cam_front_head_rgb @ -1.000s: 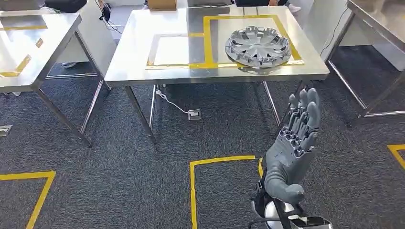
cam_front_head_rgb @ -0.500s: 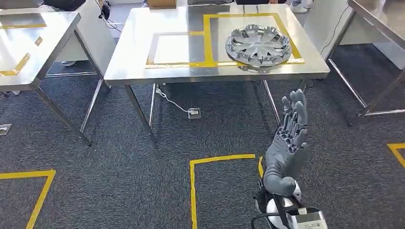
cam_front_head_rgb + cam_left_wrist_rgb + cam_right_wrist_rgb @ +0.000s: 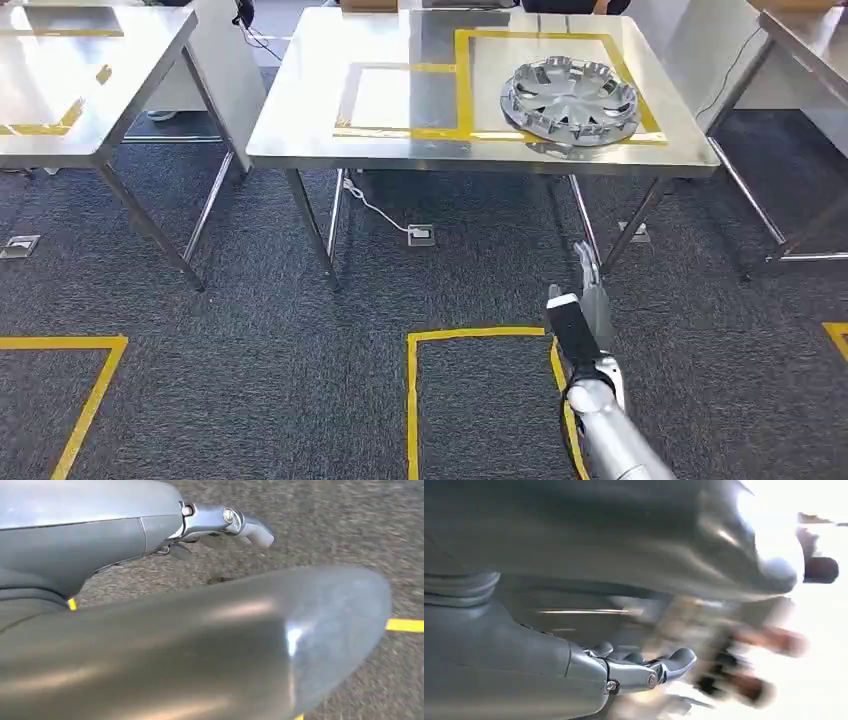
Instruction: Take the parts from the cabinet and place them on the table.
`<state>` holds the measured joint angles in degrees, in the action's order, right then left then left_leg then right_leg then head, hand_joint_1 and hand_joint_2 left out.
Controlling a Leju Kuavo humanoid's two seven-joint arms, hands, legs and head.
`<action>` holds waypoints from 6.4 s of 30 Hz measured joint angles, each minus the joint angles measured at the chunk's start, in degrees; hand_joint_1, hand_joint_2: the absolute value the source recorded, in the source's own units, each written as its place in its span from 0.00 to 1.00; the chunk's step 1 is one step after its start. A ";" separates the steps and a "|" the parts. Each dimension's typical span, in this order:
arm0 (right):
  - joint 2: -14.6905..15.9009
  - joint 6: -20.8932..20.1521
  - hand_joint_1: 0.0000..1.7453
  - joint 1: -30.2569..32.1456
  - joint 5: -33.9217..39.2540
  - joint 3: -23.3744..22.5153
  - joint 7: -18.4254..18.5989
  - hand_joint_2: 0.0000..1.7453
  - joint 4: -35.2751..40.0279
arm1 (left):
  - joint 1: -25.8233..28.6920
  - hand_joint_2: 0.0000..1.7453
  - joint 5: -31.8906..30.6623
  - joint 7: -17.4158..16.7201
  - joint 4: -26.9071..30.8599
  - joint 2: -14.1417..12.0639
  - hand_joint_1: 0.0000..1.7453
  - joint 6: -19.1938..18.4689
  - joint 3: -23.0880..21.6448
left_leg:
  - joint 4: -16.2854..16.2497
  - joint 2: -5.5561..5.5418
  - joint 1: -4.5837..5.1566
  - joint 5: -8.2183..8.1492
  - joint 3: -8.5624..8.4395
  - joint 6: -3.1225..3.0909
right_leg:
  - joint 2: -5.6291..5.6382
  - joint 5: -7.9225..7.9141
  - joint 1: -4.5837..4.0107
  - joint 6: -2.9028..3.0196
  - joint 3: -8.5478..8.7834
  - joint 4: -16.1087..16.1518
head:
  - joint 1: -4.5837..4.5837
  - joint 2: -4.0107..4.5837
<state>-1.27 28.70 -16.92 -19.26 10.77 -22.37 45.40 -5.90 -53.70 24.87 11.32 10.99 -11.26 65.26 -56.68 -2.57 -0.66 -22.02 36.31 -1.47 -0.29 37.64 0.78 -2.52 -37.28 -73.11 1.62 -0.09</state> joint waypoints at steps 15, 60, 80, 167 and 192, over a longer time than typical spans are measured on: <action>6.49 3.65 0.00 9.41 -3.34 -8.13 24.99 0.00 -29.27 | 1.67 0.00 -3.30 -7.83 0.28 -6.86 0.00 8.68 -0.20 | -18.33 2.08 -0.13 -9.89 8.13 3.54 | -1.72 -8.00 0.19 3.10 5.87 13.70 | -0.90 0.00; 1.95 -10.93 0.00 13.97 8.66 -17.17 22.57 0.00 -33.92 | 2.05 0.00 -9.20 -13.46 0.09 -7.52 0.00 7.26 -3.10 | -1.55 2.13 0.50 -4.97 -3.59 -0.35 | -0.20 -0.66 0.17 0.28 2.85 3.58 | -0.48 0.00; 0.79 -21.44 0.00 14.56 7.13 -23.54 22.65 0.00 -33.97 | 2.13 0.00 -9.59 -13.48 0.00 -7.10 0.00 6.93 -3.08 | -13.75 2.46 0.36 -8.77 1.98 2.76 | -3.94 -7.82 -0.37 3.61 6.90 14.55 | -1.20 0.00; 2.25 -19.26 0.00 14.96 -4.70 -16.80 26.54 0.00 -34.27 | 1.94 0.00 -13.83 -14.60 -0.07 -5.20 0.00 6.05 -3.78 | -11.22 1.56 0.42 -11.69 0.66 2.85 | -0.13 -8.18 0.27 3.16 5.81 14.28 | -1.38 0.00; 1.88 -19.63 0.00 14.51 -7.82 -16.72 26.17 0.00 -34.40 | 1.93 1.00 -13.09 -15.69 -0.02 -5.68 0.00 6.47 -4.00 | -2.84 -4.73 0.37 -6.59 -3.63 1.57 | 4.13 -7.98 0.68 0.50 5.68 13.77 | -0.50 0.00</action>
<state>0.61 9.07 -2.41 -27.08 -5.95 3.80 10.99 -3.97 -66.79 9.18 11.30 5.31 -4.79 61.27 -59.53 -7.29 -0.28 -28.61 32.69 0.11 3.84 29.67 1.46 -2.02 -31.59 -59.33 1.11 -0.09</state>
